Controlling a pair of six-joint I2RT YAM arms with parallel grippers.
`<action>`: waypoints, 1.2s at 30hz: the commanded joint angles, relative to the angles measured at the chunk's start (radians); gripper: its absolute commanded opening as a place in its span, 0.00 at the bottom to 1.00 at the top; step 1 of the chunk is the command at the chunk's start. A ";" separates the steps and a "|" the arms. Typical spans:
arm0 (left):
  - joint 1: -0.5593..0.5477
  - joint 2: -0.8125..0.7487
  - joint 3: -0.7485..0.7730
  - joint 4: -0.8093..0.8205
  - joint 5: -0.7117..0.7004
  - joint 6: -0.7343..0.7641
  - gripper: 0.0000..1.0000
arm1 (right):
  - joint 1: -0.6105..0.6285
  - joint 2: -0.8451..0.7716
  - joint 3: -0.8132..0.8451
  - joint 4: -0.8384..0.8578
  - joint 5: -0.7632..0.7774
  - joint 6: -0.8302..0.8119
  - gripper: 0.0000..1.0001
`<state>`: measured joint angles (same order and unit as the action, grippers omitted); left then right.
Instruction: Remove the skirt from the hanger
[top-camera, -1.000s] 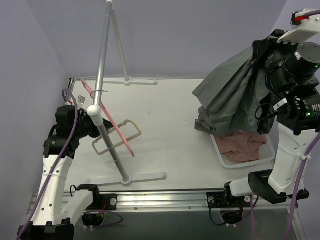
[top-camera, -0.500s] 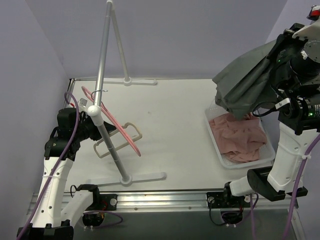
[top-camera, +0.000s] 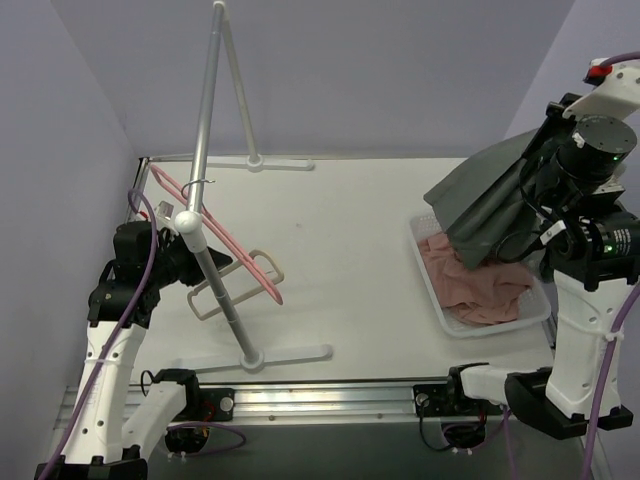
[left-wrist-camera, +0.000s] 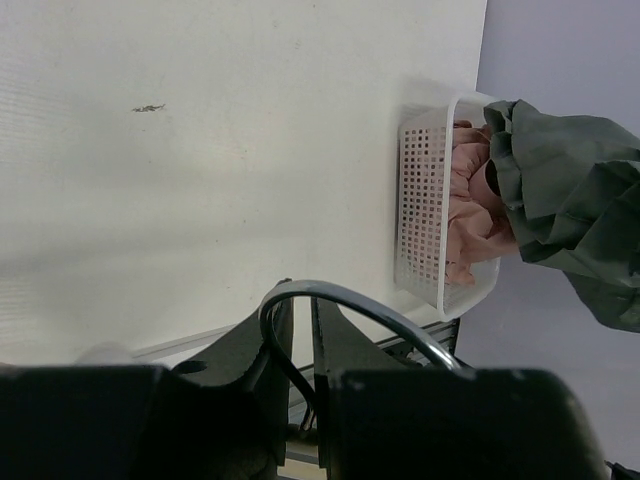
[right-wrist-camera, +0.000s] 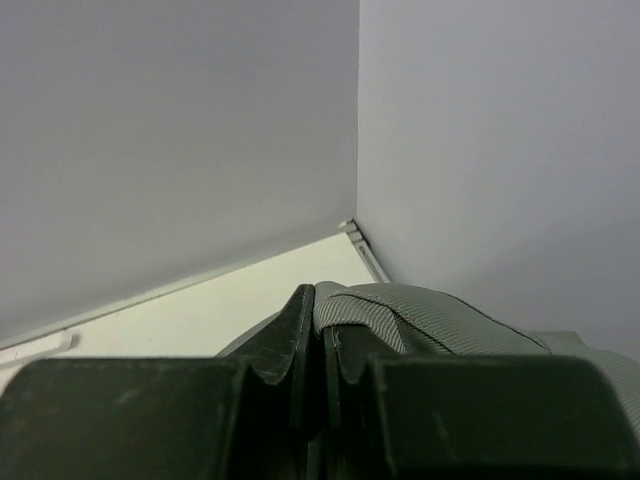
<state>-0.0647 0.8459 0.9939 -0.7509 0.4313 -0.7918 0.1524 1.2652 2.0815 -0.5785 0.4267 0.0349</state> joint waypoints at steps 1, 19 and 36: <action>-0.004 -0.013 -0.008 0.013 0.014 -0.011 0.02 | 0.004 -0.085 -0.121 0.101 0.070 0.064 0.00; -0.009 -0.011 0.012 0.007 0.017 -0.003 0.02 | -0.036 -0.218 -0.902 0.065 0.214 0.450 0.00; -0.012 0.002 0.029 0.012 0.026 -0.009 0.02 | -0.183 0.118 -0.874 0.029 0.449 0.175 0.00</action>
<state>-0.0715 0.8387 0.9878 -0.7662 0.4351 -0.7933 -0.0452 1.3788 1.1793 -0.5411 0.6769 0.2504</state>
